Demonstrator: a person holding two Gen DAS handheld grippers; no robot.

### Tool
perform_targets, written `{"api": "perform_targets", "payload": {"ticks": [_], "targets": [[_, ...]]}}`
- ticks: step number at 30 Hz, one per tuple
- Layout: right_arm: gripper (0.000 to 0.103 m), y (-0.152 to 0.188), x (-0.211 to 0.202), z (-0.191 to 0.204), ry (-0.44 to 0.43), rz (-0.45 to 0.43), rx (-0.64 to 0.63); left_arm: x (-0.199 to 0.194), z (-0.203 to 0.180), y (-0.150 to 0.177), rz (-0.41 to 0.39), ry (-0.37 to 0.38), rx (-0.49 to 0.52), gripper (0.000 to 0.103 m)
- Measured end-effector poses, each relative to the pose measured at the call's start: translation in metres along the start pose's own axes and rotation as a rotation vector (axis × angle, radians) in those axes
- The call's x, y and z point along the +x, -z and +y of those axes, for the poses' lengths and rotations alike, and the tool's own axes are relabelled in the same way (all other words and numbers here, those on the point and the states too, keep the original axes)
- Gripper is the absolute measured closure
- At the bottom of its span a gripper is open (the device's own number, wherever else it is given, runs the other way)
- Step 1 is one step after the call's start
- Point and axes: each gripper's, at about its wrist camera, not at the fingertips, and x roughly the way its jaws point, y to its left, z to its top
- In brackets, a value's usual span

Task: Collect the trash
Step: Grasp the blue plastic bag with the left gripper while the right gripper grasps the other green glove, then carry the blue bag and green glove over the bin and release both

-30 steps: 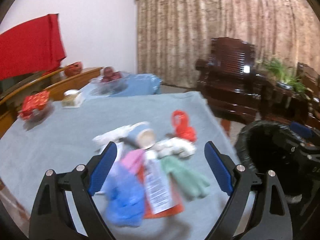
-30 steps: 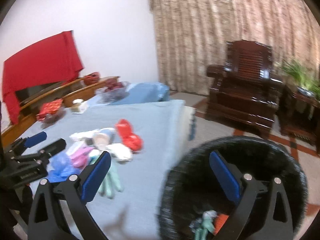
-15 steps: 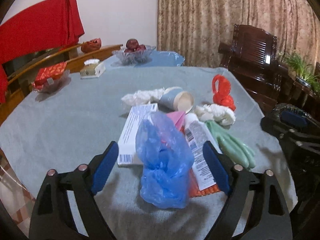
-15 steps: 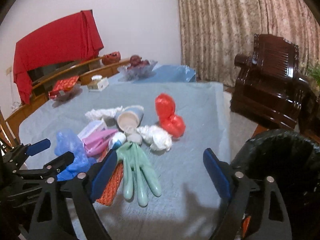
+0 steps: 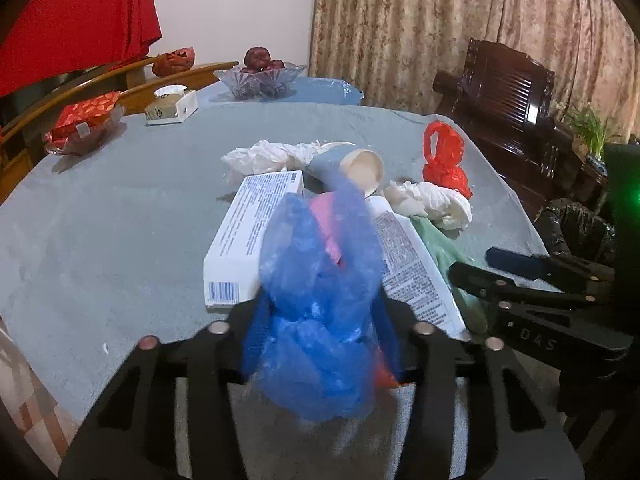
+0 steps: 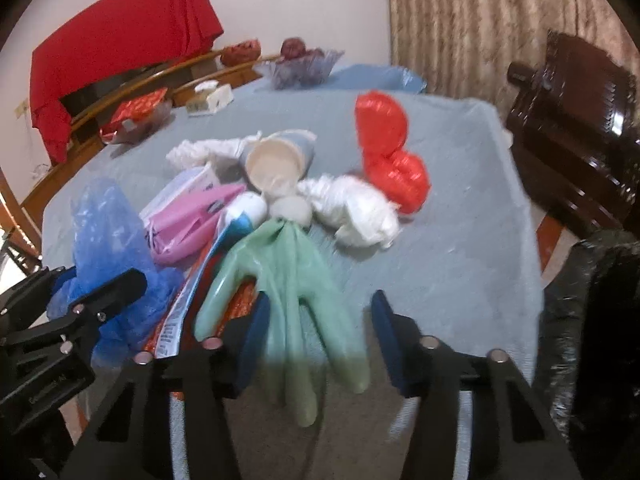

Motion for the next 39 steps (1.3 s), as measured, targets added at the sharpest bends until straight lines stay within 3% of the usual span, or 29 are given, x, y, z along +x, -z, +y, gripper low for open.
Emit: {"api": "perform_targets", "payload": {"ticks": [2,5,8,26,39], "targets": [[0.066,0.0,0.002,0.001,-0.019,0.01,0.0,0.0,0.002,0.0,-0.001,-0.003,-0.006,0.066],[0.089,0.0,-0.002,0.004,-0.04,0.006,-0.021,-0.003,0.002,-0.002,-0.011,-0.012,-0.008,0.074],[0.094,-0.003,-0.01,0.007,-0.053,-0.01,-0.044,-0.008,0.002,-0.006,-0.022,-0.016,-0.006,0.077],[0.097,-0.04,-0.078,0.018,-0.141,-0.191,-0.066,-0.054,-0.006,-0.039,-0.145,0.017,-0.006,0.081],[0.098,-0.049,-0.114,0.011,-0.147,-0.27,-0.081,-0.067,-0.02,-0.05,-0.164,0.055,0.008,0.084]]}}
